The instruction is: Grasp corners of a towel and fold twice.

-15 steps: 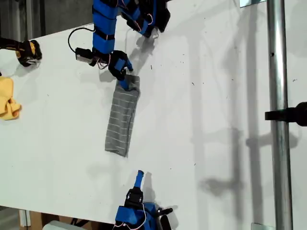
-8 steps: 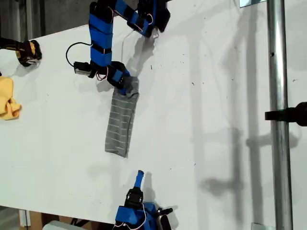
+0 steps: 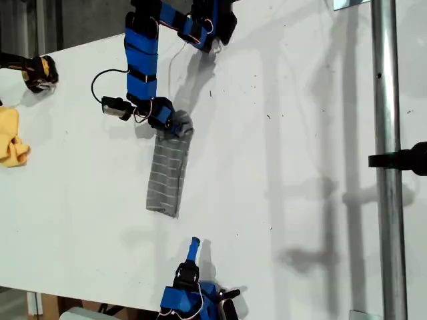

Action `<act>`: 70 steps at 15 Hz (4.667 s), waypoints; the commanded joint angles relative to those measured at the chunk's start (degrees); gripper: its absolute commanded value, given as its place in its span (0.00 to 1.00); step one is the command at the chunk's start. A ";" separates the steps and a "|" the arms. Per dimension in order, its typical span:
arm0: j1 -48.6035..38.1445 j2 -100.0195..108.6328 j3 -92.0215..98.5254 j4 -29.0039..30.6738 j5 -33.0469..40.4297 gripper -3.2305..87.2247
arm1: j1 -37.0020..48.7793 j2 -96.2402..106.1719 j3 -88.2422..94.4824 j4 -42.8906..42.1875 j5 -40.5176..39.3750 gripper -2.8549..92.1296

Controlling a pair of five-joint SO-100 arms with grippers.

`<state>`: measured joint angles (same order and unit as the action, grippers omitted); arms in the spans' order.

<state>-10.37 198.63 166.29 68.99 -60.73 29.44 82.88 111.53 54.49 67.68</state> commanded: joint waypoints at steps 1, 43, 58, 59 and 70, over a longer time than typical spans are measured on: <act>0.62 0.35 -0.35 0.09 -0.53 0.12 | -1.76 8.35 2.29 6.15 -0.62 0.03; 1.14 0.44 0.53 -0.79 -0.70 0.11 | -6.06 22.85 -27.77 11.34 -5.36 0.19; -3.87 0.35 12.30 5.27 -36.56 0.07 | -20.21 105.38 54.76 26.63 22.24 0.16; -4.22 0.35 12.30 5.27 -23.47 0.07 | -22.59 105.38 54.67 26.89 20.83 0.16; -4.04 0.35 12.39 5.01 5.36 0.07 | -27.16 105.38 54.67 27.33 18.54 0.16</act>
<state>-13.89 198.81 178.42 74.00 -55.81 2.64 188.09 166.73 81.21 87.01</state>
